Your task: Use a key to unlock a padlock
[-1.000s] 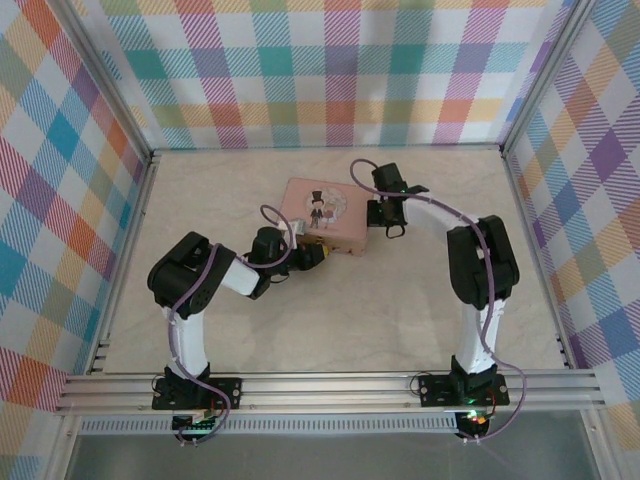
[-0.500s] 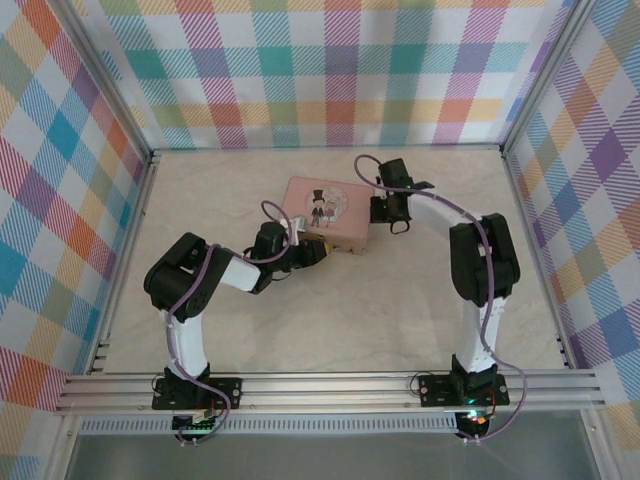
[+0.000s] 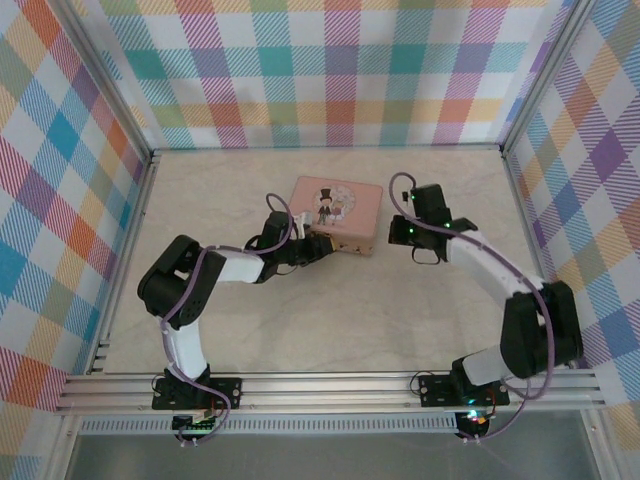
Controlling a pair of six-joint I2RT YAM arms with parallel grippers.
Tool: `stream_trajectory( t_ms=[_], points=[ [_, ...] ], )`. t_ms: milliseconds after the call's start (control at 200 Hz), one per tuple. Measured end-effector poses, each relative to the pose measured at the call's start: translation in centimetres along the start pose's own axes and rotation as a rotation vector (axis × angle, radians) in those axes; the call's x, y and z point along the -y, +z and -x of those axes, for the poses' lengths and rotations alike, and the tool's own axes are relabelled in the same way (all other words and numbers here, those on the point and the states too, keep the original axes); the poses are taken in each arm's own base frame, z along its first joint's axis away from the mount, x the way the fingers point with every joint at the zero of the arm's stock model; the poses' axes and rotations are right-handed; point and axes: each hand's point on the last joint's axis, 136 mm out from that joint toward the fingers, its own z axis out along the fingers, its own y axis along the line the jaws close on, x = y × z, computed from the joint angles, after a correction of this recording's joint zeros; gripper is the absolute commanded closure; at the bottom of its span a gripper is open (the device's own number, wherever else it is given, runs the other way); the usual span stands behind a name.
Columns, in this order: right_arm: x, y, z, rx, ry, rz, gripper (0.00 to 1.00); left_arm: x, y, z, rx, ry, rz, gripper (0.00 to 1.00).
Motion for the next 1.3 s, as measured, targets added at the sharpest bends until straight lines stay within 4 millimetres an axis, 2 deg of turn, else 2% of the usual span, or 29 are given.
stream_trajectory(
  t_ms=[215, 475, 705, 860, 980, 1300],
  points=[
    [-3.4, -3.0, -1.6, 0.069, 0.078, 0.257, 1.00, 1.7, 0.2, 1.1, 0.008, -0.031, -0.018, 0.82],
    [-5.4, -3.1, -4.7, 0.080, 0.201, 0.485, 1.00, 3.2, 0.3, 2.2, 0.026, -0.059, -0.049, 0.82],
    [-7.4, -5.0, -4.6, 0.182, 0.239, 0.629, 1.00, 3.5, 0.3, 2.5, 0.031, -0.074, -0.057, 0.82],
    [-8.6, -5.4, -4.0, 0.227, 0.264, 0.682, 1.00, 3.6, 0.3, 2.5, 0.031, -0.077, -0.059, 0.82],
    [-9.0, -4.9, -3.7, 0.256, 0.302, 0.698, 1.00, 3.6, 0.3, 2.5, 0.032, -0.079, -0.060, 0.82],
    [-9.0, -0.6, -4.8, 0.231, 0.419, 0.686, 1.00, 3.8, 0.3, 2.6, 0.034, -0.096, -0.066, 0.82]
  ],
)
